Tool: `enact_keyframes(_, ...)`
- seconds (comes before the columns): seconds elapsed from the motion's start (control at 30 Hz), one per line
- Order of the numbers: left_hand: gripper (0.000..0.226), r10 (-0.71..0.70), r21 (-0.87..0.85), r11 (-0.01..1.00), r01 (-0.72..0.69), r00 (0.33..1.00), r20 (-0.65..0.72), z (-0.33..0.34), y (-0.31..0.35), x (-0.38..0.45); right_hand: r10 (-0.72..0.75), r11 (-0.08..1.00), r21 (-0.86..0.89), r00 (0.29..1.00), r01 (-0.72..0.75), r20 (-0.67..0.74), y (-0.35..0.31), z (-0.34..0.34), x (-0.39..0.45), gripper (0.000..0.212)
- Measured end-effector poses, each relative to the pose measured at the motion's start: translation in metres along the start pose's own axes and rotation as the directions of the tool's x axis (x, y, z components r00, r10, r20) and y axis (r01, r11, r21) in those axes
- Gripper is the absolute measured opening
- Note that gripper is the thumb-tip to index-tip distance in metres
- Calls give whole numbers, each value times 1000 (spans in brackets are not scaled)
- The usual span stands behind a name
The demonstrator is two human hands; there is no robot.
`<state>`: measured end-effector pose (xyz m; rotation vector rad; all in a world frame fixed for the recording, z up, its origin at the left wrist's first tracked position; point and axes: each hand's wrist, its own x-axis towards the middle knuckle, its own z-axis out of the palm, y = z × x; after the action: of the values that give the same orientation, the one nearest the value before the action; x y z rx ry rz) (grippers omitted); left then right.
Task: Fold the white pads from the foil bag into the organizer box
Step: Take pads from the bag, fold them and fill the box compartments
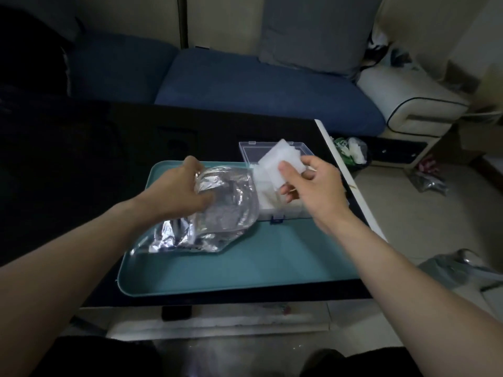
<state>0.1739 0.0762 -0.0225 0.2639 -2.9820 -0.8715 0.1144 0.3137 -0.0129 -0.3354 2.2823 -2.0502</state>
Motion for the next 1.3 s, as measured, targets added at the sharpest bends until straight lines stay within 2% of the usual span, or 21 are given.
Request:
enact_keyframes(0.07,77,84,-4,996,-84,994,-69,0,8,-3,133,983,138,989,-123,-69,0,-8,-1,22)
enact_keyframes(0.1,77,156,-20,987,-160,980,-124,-1,17,-6,202,964,189,977,-186,-72,0,-14,-2,31)
enact_keyframes(0.17,62,298,-58,944,-324,916,-266,0,36,-12,319,915,265,948,-303,-18,-1,-20,-4,52)
enact_keyframes(0.2,51,340,-71,920,-385,875,-343,2,45,-13,350,893,291,936,-344,34,-4,-21,-5,54)
enact_keyframes(0.27,37,296,-185,898,-399,859,-417,10,64,-17,356,874,295,922,-387,154,-9,-21,-8,34)
enact_keyframes(0.3,38,227,-314,881,-354,898,-377,16,75,-19,348,874,286,916,-394,200,-12,-22,-10,21)
enact_keyframes(0.33,41,145,-484,836,-260,954,-263,20,84,-20,338,872,284,910,-399,239,-13,-21,-12,13)
enact_keyframes(0.37,43,87,-672,730,-130,991,-97,24,92,-22,327,873,283,907,-398,265,-15,-20,-14,12)
enact_keyframes(0.4,41,74,-806,592,7,995,63,29,99,-22,317,882,266,907,-389,276,-17,-20,-17,14)
enact_keyframes(0.43,36,85,-873,479,94,985,152,34,101,-21,311,899,226,911,-375,272,-16,-17,-19,18)
enact_keyframes(0.47,31,89,-895,429,119,981,173,37,101,-20,295,926,164,923,-339,246,-15,-15,-20,20)
enact_keyframes(0.57,24,65,-881,458,115,985,162,44,97,-16,172,985,-48,981,-168,93,-7,-14,-19,25)
enact_keyframes(0.63,23,60,-879,459,129,983,175,47,95,-15,117,991,-74,993,-115,25,-6,-18,-17,31)
enact_keyframes(0.77,24,40,-875,466,130,985,167,47,99,-13,66,993,-100,997,-61,46,-14,-26,-18,19)
enact_keyframes(0.93,29,11,-933,305,194,978,207,45,99,-8,-23,979,-204,999,29,30,-13,-33,-15,6)
enact_keyframes(1.0,28,-1,-941,278,195,979,203,46,99,-7,-35,972,-231,999,35,3,-12,-36,-15,5)
enact_keyframes(1.07,27,-32,-939,283,196,980,195,48,98,-6,-39,975,-221,999,32,-26,-13,-41,-14,6)
enact_keyframes(1.13,27,-63,-924,334,184,983,172,50,97,-6,-22,982,-190,999,15,-31,-16,-47,-13,7)
enact_keyframes(1.17,27,-72,-902,402,156,988,139,52,95,-6,-4,987,-158,1000,2,-17,-18,-50,-13,6)
enact_keyframes(1.27,29,-41,-721,693,26,999,-4,53,91,-10,15,994,-109,997,-7,77,-25,-56,-13,13)
enact_keyframes(1.3,28,-20,-681,733,1,1000,-19,52,91,-12,11,991,-137,993,5,114,-26,-56,-14,15)
